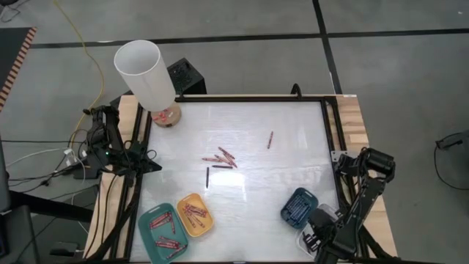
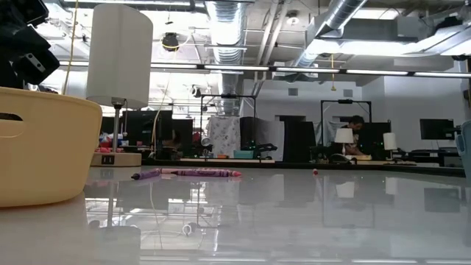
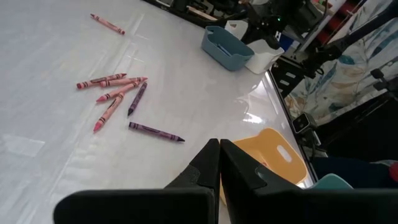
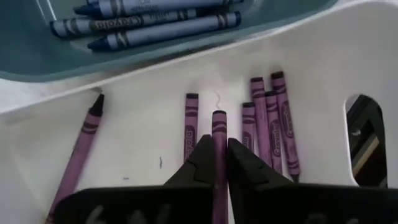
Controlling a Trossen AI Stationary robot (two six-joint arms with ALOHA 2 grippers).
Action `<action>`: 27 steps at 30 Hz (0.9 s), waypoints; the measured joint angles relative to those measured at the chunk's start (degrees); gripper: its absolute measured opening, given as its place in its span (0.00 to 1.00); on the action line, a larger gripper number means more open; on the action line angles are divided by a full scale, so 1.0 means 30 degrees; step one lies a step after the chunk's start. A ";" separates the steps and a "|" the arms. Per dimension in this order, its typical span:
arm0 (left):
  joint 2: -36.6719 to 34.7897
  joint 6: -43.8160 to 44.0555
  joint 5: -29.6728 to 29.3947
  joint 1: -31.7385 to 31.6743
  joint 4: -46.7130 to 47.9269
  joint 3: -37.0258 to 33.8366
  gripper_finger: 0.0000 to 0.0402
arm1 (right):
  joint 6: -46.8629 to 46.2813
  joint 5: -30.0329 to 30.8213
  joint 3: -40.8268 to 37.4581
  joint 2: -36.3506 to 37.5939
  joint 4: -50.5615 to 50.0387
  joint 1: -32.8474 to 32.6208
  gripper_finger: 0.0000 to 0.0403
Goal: Sort crayons
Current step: Put the purple crayon into the white bin
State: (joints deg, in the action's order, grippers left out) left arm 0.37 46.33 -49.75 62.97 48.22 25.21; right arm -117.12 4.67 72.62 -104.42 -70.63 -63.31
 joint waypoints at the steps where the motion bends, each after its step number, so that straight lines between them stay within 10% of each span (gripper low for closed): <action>1: 0.0003 0.0000 -0.0002 0.0004 -0.0001 0.0000 0.00 | -0.0008 -0.0001 0.0000 0.0013 0.0000 0.0007 0.08; 16: 0.0006 0.0000 -0.0009 0.0004 -0.0004 0.0000 0.00 | 0.1473 0.0459 0.0190 0.0745 0.0225 0.0658 0.20; 27: 0.0001 0.0000 -0.0012 0.0004 -0.0001 0.0000 0.00 | 1.1109 0.2996 0.3242 0.4492 0.0636 0.5109 0.20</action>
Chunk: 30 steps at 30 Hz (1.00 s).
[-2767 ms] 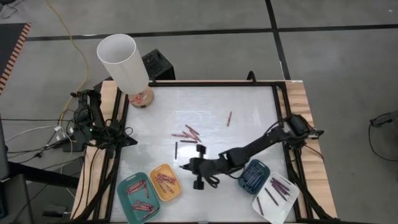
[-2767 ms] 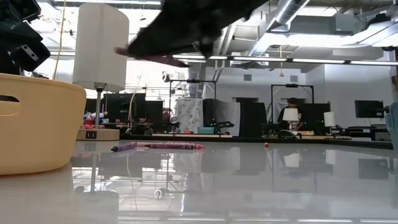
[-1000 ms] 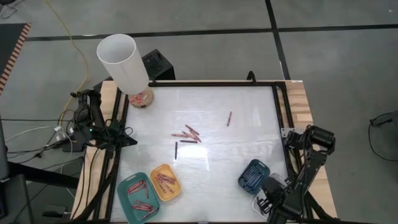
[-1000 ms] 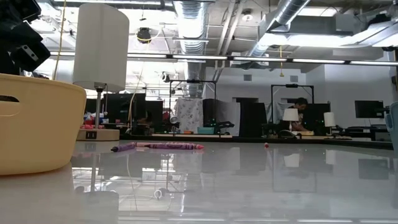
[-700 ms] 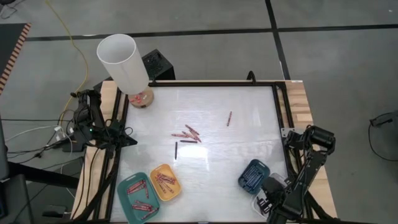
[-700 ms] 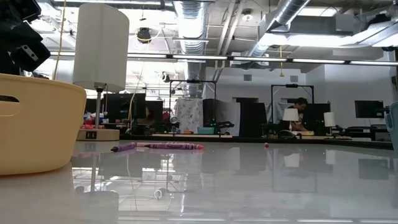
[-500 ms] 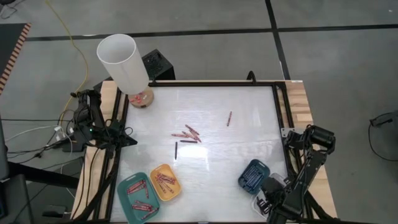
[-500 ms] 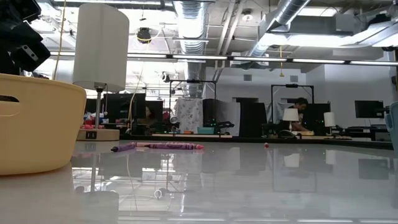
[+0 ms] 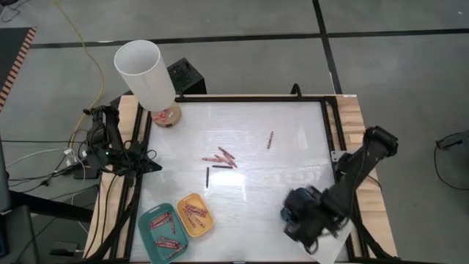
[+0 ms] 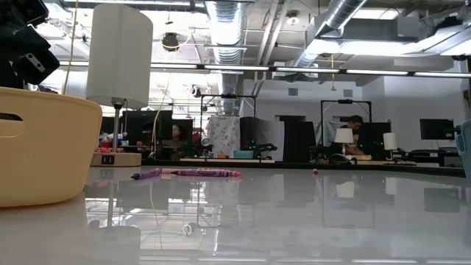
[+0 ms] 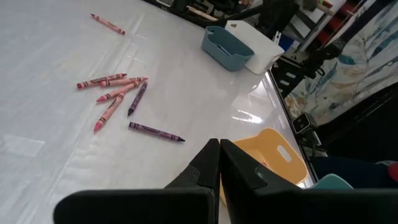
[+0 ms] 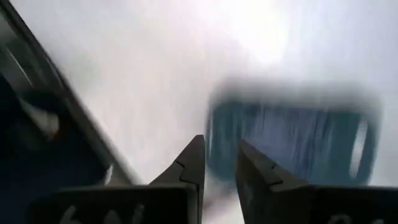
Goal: Sort crayons
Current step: Put the purple crayon into the white bin
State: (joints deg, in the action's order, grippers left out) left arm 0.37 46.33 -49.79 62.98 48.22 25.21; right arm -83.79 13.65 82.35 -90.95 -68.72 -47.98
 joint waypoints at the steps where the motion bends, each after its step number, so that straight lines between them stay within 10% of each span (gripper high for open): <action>1: 0.0002 0.0000 -0.0002 -0.0002 -0.0003 0.0000 0.00 | 0.1151 0.1380 0.0151 0.0225 0.0373 0.0480 0.20; 5: -0.0003 0.0000 -0.0004 -0.0005 -0.0003 0.0000 0.00 | 0.8410 0.6694 0.0233 0.0582 0.3824 0.2412 0.20; 9: 0.0001 0.0000 -0.0004 -0.0003 0.0004 0.0000 0.00 | 1.6236 0.7349 0.0219 0.0217 0.8326 0.4857 0.20; 17: 0.0004 0.0000 0.0010 0.0000 0.0041 0.0000 0.00 | 2.6819 0.2920 0.0211 -0.2410 1.5268 0.9083 0.26; 30: 0.0004 0.0000 0.0007 0.0000 0.0055 0.0000 0.00 | 2.9599 -0.1327 0.0208 -0.7335 1.6430 1.3937 0.39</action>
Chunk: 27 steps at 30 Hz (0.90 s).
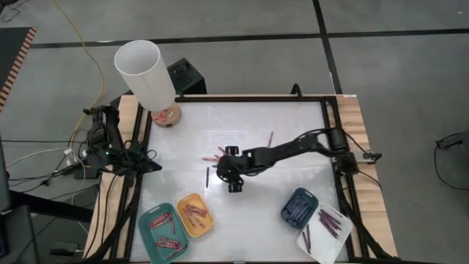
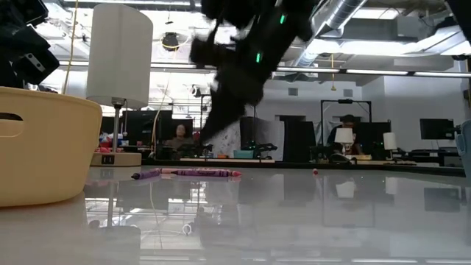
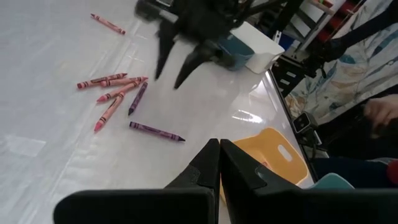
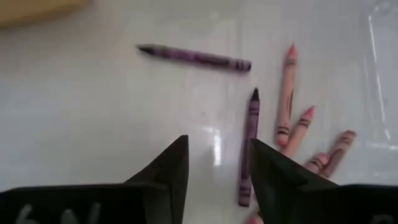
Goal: Sort crayons
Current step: Put the purple crayon into the white bin
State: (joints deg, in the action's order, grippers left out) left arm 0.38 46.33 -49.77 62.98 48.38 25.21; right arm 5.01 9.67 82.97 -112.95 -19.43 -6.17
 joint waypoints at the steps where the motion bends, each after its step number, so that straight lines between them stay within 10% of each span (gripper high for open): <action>1: 0.0000 0.0000 0.0004 -0.0005 0.0011 0.0000 0.00 | -0.0001 -0.0166 -0.0004 -0.0432 0.0205 0.0221 0.40; 27: 0.0000 0.0000 0.0009 -0.0002 0.0082 0.0000 0.00 | -0.0997 -0.1273 -0.0215 -0.2118 0.1037 0.1839 0.39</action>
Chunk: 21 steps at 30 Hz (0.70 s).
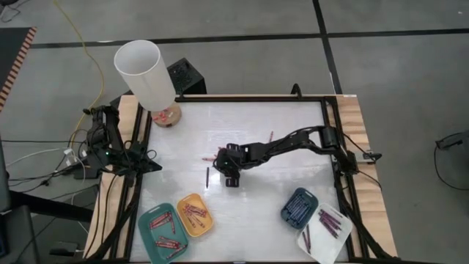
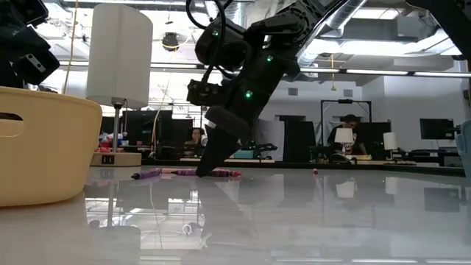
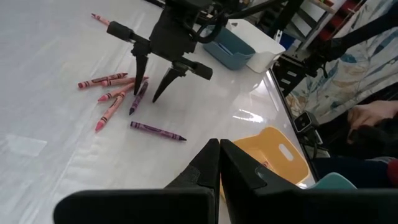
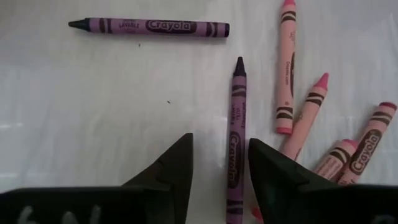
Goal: Sort crayons
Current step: Put the purple crayon into the white bin
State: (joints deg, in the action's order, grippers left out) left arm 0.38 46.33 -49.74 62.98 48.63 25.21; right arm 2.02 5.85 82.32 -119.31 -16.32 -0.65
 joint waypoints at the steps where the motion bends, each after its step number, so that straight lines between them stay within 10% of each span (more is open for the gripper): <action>1: 0.0000 0.0000 0.0002 -0.0001 0.0001 0.0000 0.00 | -0.0137 -0.0123 0.0000 0.0000 0.0002 0.0056 0.39; 21: 0.0000 0.0000 -0.0006 0.0002 -0.0009 0.0000 0.00 | -0.1849 -0.0340 0.0007 0.0020 -0.1077 0.0252 0.15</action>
State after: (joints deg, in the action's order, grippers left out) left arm 0.38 46.33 -49.76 62.98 48.60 25.21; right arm -3.53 4.84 82.35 -119.25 -19.55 0.11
